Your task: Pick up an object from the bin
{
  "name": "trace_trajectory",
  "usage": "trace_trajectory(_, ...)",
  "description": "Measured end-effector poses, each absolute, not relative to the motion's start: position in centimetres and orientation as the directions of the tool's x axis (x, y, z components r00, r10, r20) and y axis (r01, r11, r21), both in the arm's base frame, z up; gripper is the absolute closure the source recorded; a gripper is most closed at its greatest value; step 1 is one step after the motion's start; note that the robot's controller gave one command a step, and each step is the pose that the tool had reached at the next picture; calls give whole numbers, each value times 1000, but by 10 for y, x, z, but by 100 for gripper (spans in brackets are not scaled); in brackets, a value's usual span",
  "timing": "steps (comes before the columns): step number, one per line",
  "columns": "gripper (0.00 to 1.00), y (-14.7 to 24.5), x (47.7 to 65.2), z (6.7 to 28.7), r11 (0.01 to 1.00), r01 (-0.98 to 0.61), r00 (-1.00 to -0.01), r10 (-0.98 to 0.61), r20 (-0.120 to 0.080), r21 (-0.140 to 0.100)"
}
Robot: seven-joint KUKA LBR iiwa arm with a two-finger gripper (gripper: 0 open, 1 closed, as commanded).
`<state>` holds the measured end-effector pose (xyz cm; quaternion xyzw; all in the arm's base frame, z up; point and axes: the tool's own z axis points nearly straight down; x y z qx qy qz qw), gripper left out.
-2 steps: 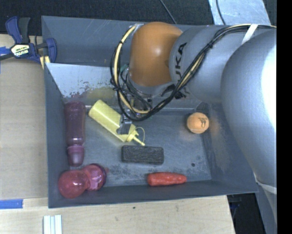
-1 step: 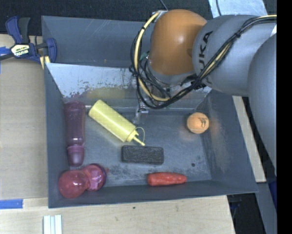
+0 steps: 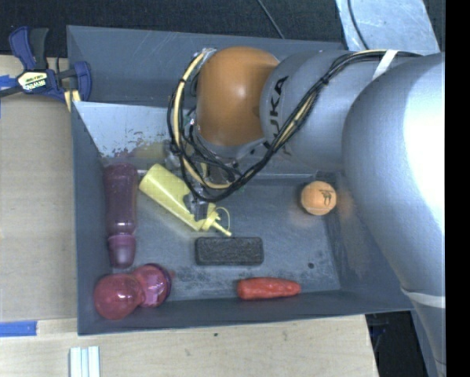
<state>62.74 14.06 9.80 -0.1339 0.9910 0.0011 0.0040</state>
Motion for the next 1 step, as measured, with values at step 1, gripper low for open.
trace_trajectory(1,0,129,625,117,992,-129,-991,-129,-30,2)
